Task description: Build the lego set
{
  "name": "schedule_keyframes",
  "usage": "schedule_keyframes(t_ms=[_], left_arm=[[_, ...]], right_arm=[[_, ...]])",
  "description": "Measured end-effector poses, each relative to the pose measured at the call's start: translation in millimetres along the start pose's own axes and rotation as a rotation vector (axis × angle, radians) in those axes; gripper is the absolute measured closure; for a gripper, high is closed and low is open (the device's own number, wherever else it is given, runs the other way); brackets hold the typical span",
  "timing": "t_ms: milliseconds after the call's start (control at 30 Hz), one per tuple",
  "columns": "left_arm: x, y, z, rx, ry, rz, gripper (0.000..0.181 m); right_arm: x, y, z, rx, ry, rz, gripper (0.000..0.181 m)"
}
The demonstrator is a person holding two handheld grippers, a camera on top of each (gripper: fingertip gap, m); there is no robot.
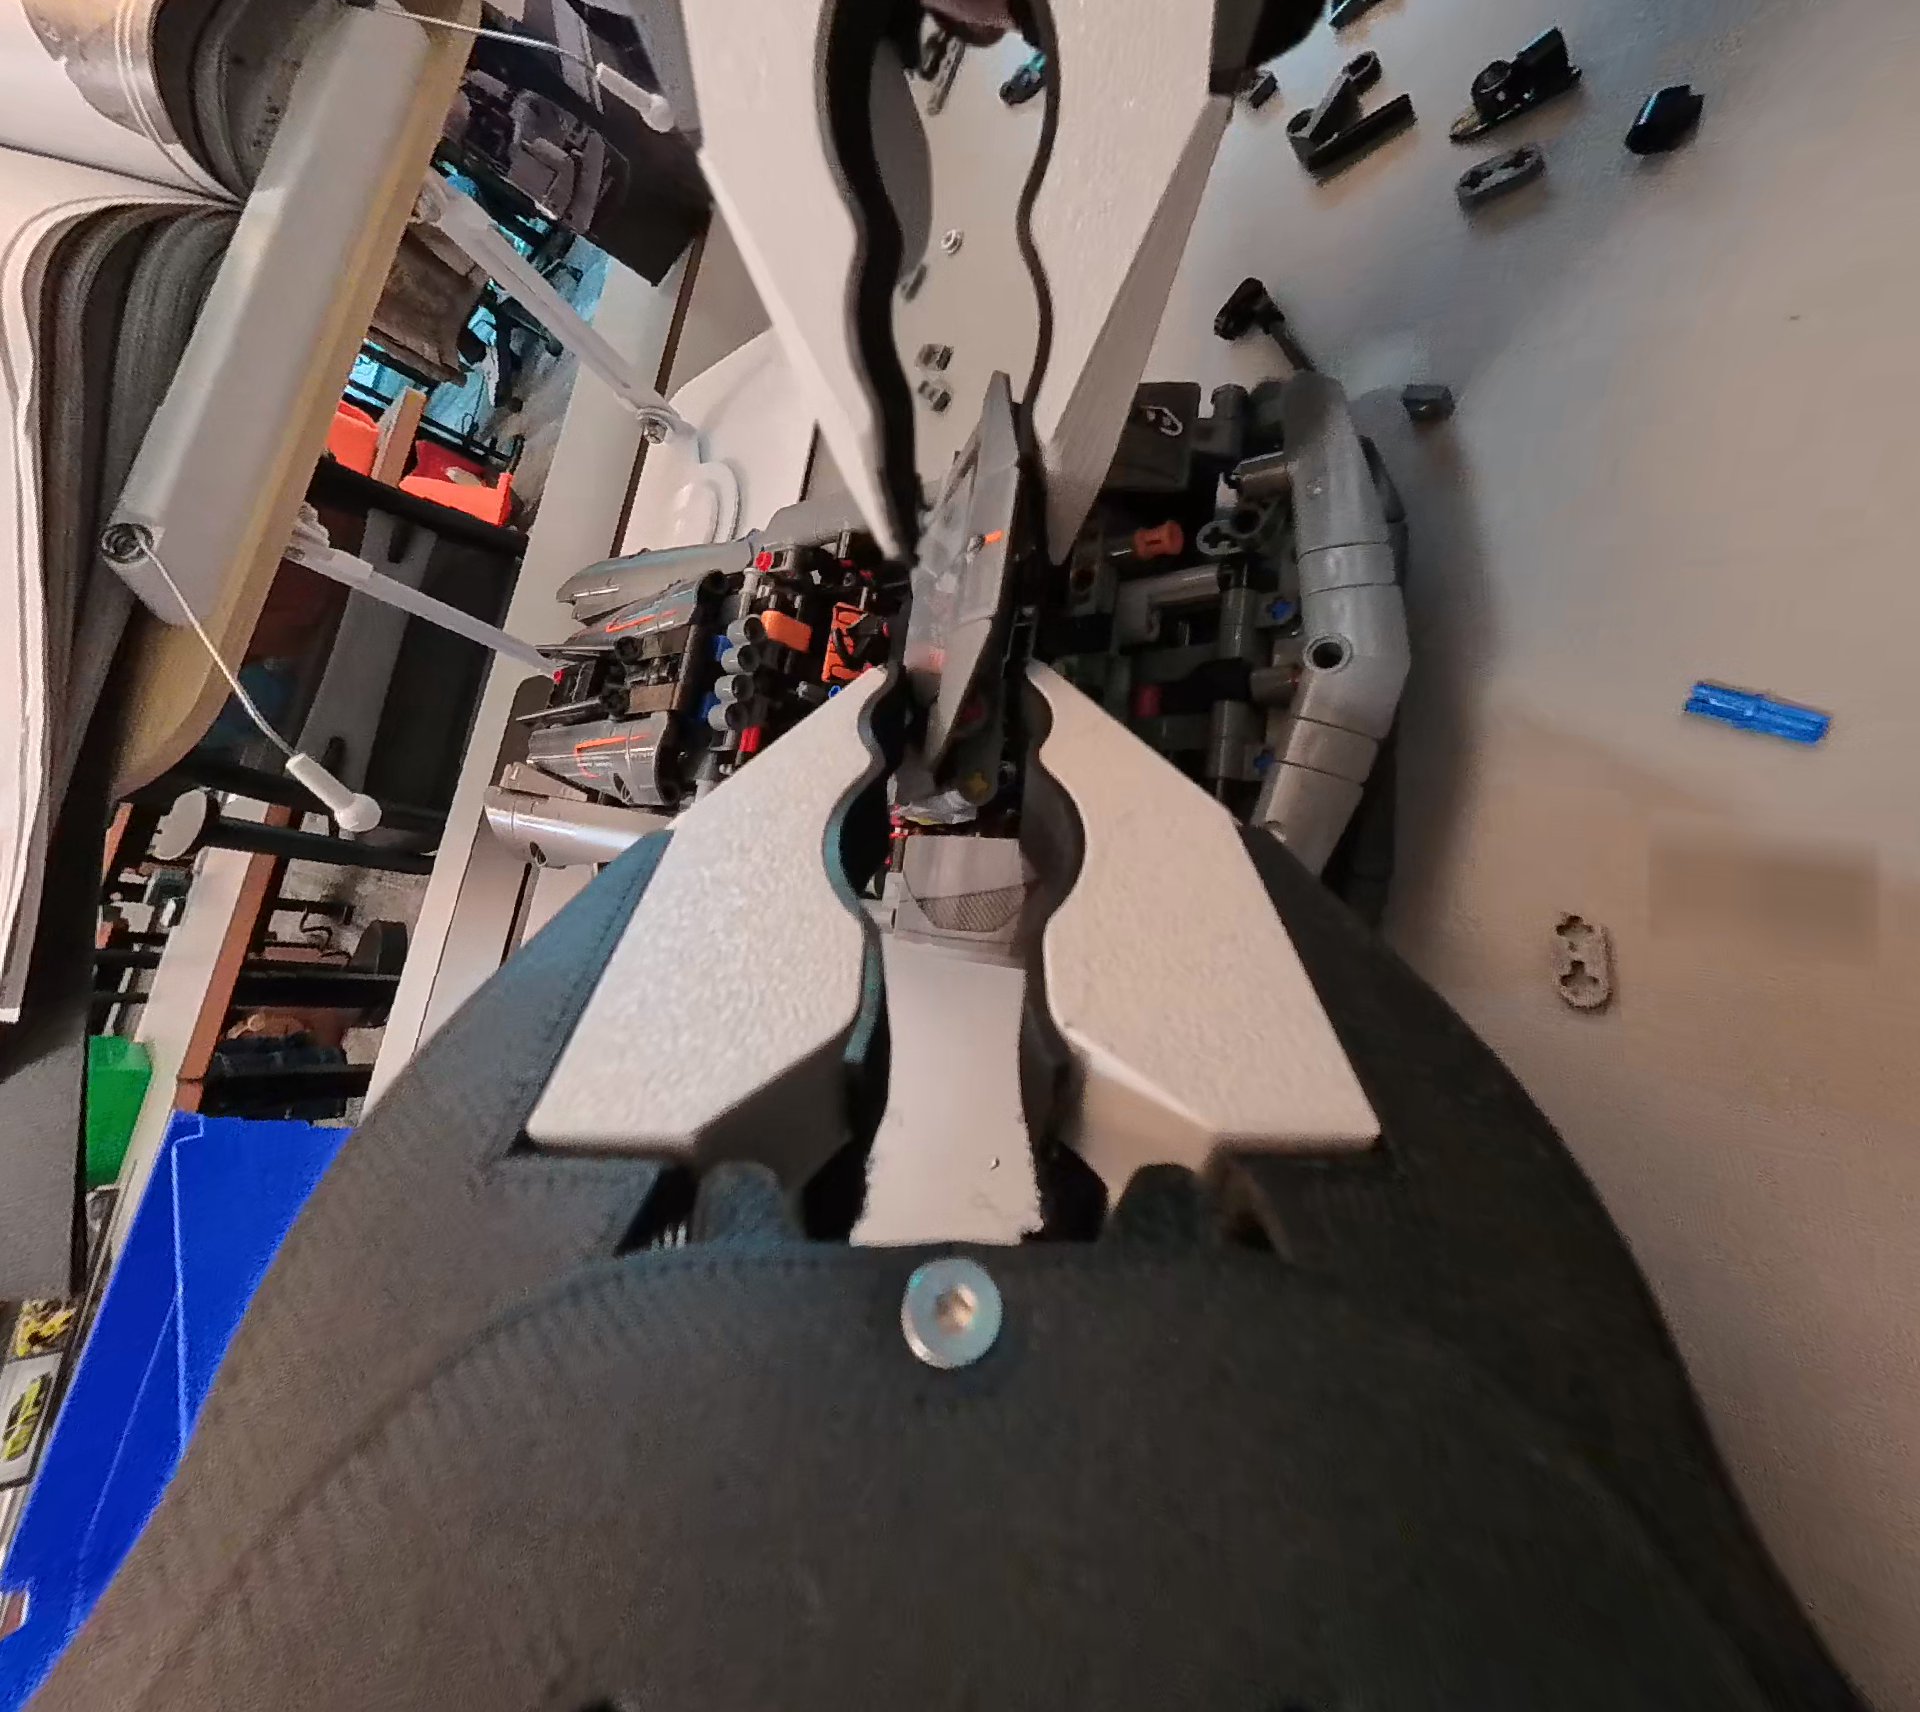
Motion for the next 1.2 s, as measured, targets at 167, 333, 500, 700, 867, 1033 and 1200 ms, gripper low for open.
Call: schedule_keyframes(t_ms=[167, 333, 500, 700, 867, 1033, 1200], left_arm=[[0.3, -1.3, 0.0, -0.005, -0.002, -0.014, 0.166], [0.5, -1.6, -1.0, 0.031, 0.007, -0.012, 0.166], [-1.6, -0.6, 0.8, 0.028, 0.008, 0.004, 0.163], [-5.1, 5.8, 0.7, 0.015, -0.002, -0.038, 0.161], [-5.0, 4.5, 0.8, -0.033, -0.016, -0.072, 0.164], [-4.3, 3.5, 2.2, -0.015, 0.001, -0.066, 0.163], [6.4, 1.5, 4.7, 0.081, 0.067, -0.006, 0.140]], right_arm=[[0.1, 0.0, -1.4, 0.015, 0.002, -0.012, 0.170], [0.5, 0.1, -0.6, -0.011, -0.002, 0.016, 0.167], [0.5, 9.0, 2.3, 0.005, 0.009, -0.031, 0.151], [-2.0, 11.4, -0.8, 0.033, 0.003, -0.056, 0.161], [-1.2, 11.4, -0.6, 0.016, 0.002, -0.056, 0.163], [-0.5, 10.9, -1.9, -0.006, -0.015, -0.035, 0.160], [9.8, 7.8, -3.8, -0.012, -0.064, -0.014, 0.146]])
Point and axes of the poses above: each gripper's, where its closed fingertips meet, x back along the fingers, y out of its underside, z = x × y across the jaws, the point moved 4 cm from there along x, back along the fingers, and after that the axes turned 10 degrees about z, right-handed, at the moved point
